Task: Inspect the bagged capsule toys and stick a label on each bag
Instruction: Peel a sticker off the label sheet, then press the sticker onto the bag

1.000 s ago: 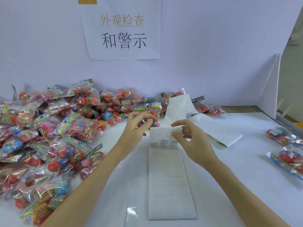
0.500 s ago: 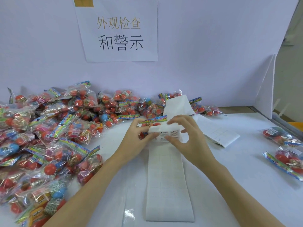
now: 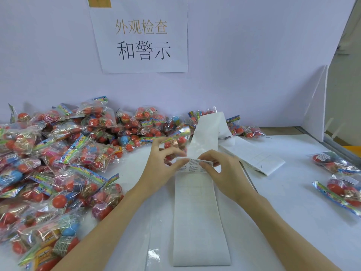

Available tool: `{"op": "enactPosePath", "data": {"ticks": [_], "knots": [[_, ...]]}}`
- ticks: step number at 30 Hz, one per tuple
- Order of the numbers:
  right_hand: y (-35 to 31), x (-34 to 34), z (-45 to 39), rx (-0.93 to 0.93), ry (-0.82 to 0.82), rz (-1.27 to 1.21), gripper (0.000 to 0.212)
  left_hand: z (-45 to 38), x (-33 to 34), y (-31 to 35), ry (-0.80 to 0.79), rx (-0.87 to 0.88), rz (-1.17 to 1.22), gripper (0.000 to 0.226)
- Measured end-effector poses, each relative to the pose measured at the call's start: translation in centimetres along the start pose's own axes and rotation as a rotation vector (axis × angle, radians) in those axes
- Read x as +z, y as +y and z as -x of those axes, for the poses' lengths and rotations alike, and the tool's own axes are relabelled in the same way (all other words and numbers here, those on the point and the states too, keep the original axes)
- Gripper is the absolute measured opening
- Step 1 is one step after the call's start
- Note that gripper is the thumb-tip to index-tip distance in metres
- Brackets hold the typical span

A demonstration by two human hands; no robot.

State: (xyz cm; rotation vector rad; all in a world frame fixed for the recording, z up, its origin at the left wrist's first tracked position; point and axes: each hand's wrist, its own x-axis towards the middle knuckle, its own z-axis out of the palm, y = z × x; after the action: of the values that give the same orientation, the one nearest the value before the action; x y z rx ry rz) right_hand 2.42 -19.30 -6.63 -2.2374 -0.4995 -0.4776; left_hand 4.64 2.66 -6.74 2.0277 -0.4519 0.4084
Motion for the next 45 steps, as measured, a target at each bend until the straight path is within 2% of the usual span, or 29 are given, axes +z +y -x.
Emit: {"op": "enactPosePath", "data": {"ticks": [2, 5, 14, 20, 24, 32, 34, 36, 38, 40, 45], "knots": [[0.1, 0.2, 0.0, -0.017, 0.014, 0.017, 0.009, 0.0, 0.3, 0.0, -0.022, 0.002, -0.014, 0.004], [0.4, 0.4, -0.1, -0.038, 0.03, 0.058, 0.009, 0.2, 0.7, -0.1, -0.035, -0.005, -0.014, 0.011], [-0.3, 0.4, -0.1, -0.168, 0.064, 0.07, 0.029, 0.0, 1.1, 0.0, -0.019, -0.066, -0.012, 0.021], [-0.5, 0.9, 0.0, -0.147, 0.03, 0.06, 0.027, 0.3, 0.9, 0.4, -0.034, -0.052, -0.008, 0.022], [-0.4, 1.0, -0.1, -0.188, 0.061, 0.032, 0.026, 0.1, 0.7, 0.5, -0.025, -0.069, -0.018, 0.022], [-1.0, 1.1, -0.1, -0.228, 0.131, 0.029, 0.011, -0.1, 1.1, 0.0, -0.028, -0.121, -0.008, 0.029], [-1.3, 1.0, -0.2, -0.196, 0.204, -0.02, 0.013, -0.2, 1.2, 0.0, -0.004, -0.124, 0.023, 0.034], [-1.6, 0.7, -0.3, -0.106, 0.248, -0.118, 0.017, -0.1, 1.0, 0.1, 0.059, -0.128, 0.076, 0.029], [-1.7, 0.5, -0.4, -0.01, 0.252, -0.217, 0.022, 0.0, 0.7, 0.2, 0.149, -0.084, 0.091, 0.02], [-1.7, 0.3, -0.4, 0.057, 0.24, -0.281, 0.025, 0.1, 0.4, 0.1, 0.188, -0.042, 0.105, 0.023], [-1.9, 0.0, -0.5, 0.135, 0.203, -0.407, 0.028, 0.2, 0.7, 1.2, 0.076, -0.034, 0.254, 0.046]]}}
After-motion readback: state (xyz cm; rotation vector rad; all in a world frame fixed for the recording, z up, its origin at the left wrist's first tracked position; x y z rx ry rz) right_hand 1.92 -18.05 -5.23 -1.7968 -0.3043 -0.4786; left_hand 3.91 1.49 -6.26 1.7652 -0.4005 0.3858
